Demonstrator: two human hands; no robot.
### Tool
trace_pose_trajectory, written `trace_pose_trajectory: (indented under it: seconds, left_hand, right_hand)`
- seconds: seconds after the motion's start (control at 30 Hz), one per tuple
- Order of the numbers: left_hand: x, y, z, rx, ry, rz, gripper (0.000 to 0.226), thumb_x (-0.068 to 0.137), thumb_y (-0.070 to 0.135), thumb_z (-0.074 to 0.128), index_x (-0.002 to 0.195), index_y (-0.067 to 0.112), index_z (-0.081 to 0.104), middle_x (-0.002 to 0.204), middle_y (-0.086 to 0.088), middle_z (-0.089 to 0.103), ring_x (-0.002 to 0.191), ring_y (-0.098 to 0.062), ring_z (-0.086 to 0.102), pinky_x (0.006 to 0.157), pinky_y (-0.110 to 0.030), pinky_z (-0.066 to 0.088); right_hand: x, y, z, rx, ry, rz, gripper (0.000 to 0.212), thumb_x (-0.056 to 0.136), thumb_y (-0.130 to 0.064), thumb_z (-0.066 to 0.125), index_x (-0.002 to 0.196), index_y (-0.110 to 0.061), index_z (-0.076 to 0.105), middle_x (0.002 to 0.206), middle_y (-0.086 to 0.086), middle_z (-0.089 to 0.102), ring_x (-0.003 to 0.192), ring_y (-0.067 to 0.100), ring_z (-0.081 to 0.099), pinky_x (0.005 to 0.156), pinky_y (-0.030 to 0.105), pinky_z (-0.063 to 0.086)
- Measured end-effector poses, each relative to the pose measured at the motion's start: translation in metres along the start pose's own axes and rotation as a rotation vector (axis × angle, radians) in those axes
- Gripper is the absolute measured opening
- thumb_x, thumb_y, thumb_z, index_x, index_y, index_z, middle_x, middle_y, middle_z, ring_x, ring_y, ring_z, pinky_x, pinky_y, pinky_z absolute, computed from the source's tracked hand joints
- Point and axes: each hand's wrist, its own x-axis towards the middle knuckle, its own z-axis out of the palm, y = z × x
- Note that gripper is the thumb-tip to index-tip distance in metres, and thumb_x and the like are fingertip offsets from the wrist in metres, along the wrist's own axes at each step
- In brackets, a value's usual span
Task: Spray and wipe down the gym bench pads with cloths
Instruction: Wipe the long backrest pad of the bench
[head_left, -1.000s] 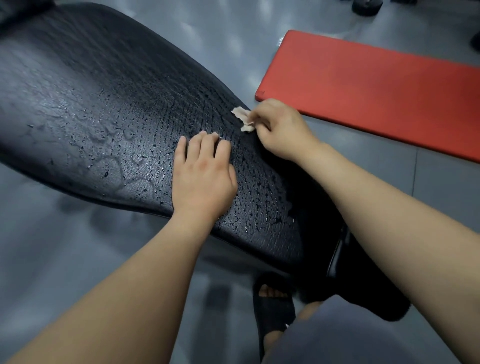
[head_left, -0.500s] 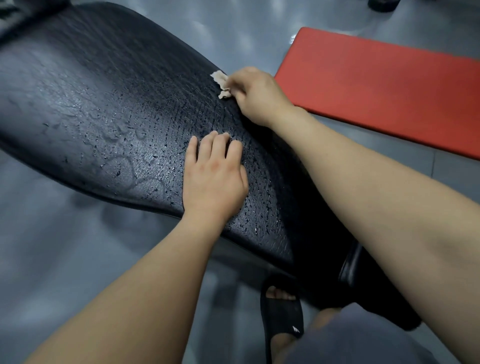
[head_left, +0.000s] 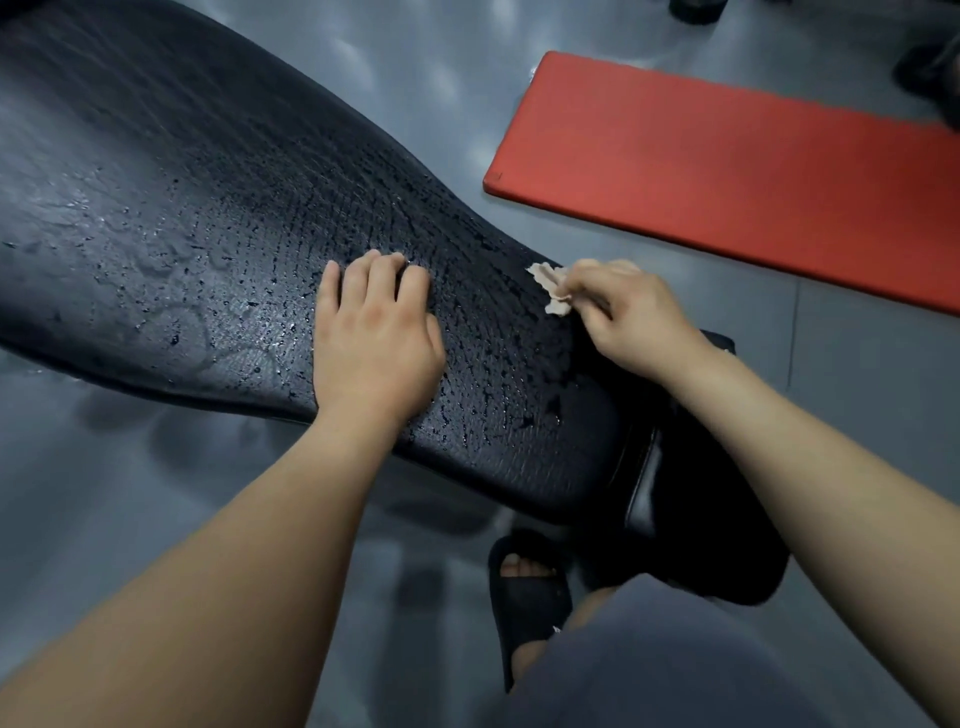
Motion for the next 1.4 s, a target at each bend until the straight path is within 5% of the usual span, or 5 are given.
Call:
trace_pose_trajectory:
  seconds: [0.47, 0.8, 1.07, 1.27, 1.4]
  left_hand:
    - [0.0, -0.001, 0.001, -0.003, 0.034, 0.015, 0.036, 0.09, 0.027, 0.042, 0.118, 0.014, 0.059, 0.13, -0.011, 0.056, 0.129, -0.034, 0.046, 0.12, -0.052, 0.025]
    - [-0.001, 0.001, 0.0, 0.004, 0.03, 0.012, 0.034, 0.09, 0.026, 0.045, 0.118, 0.012, 0.058, 0.13, -0.013, 0.055, 0.129, -0.036, 0.045, 0.12, -0.053, 0.024]
    - [0.0, 0.001, 0.0, -0.004, 0.021, 0.016, 0.037, 0.09, 0.027, 0.043, 0.121, 0.014, 0.058, 0.131, -0.012, 0.055, 0.129, -0.036, 0.044, 0.121, -0.052, 0.024]
    - [0.001, 0.001, 0.0, 0.004, 0.029, 0.015, 0.036, 0.089, 0.026, 0.041, 0.118, 0.011, 0.056, 0.129, -0.015, 0.054, 0.124, -0.038, 0.045, 0.119, -0.052, 0.025]
    - [0.0, 0.002, -0.001, 0.001, 0.025, 0.013, 0.036, 0.089, 0.026, 0.04, 0.118, 0.011, 0.055, 0.127, -0.016, 0.054, 0.123, -0.038, 0.045, 0.12, -0.052, 0.025]
  right_hand:
    - [0.001, 0.006, 0.008, -0.058, 0.056, 0.174, 0.02, 0.098, -0.011, 0.059, 0.111, -0.015, 0.073, 0.096, 0.007, 0.072, 0.092, 0.03, 0.061, 0.079, 0.024, 0.037]
    - [-0.083, -0.011, 0.005, -0.032, 0.032, -0.088, 0.029, 0.091, 0.002, 0.063, 0.115, -0.01, 0.074, 0.119, 0.002, 0.072, 0.099, 0.027, 0.062, 0.096, 0.034, 0.05]
    - [-0.057, 0.012, 0.013, -0.033, 0.17, 0.185, 0.031, 0.096, -0.001, 0.057, 0.124, -0.005, 0.07, 0.11, 0.007, 0.072, 0.09, 0.035, 0.061, 0.091, 0.022, 0.037]
    - [-0.106, -0.024, 0.001, -0.014, -0.164, 0.068, 0.067, 0.083, -0.005, 0.047, 0.15, -0.008, 0.044, 0.145, 0.005, 0.05, 0.117, 0.031, 0.05, 0.108, 0.037, 0.04]
    - [-0.078, -0.026, -0.018, 0.097, -0.024, 0.119, 0.04, 0.093, -0.008, 0.061, 0.133, -0.015, 0.059, 0.121, 0.003, 0.062, 0.109, 0.017, 0.059, 0.098, 0.021, 0.04]
